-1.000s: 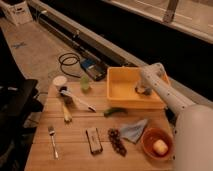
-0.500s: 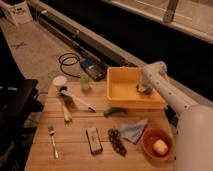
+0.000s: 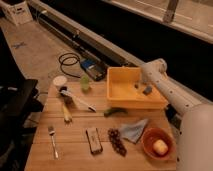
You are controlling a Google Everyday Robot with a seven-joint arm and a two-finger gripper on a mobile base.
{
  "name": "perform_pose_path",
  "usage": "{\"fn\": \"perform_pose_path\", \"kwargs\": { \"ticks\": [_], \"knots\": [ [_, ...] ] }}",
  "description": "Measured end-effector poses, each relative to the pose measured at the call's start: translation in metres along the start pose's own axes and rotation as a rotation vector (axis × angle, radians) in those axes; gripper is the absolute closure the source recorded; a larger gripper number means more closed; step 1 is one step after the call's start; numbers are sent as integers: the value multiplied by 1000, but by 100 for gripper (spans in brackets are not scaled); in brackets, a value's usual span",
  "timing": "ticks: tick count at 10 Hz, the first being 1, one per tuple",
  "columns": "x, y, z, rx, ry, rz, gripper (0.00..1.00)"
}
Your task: Place sponge in tray
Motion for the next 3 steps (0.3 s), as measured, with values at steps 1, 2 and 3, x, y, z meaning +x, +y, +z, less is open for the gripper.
{"fn": "perform_pose_path", "kwargs": {
  "ticks": [1, 2, 3],
  "knots": [
    [7, -5, -10, 15, 17, 8, 20],
    [13, -9, -17, 21, 42, 25, 20],
    [15, -9, -20, 22, 53, 34, 20]
  ]
}}
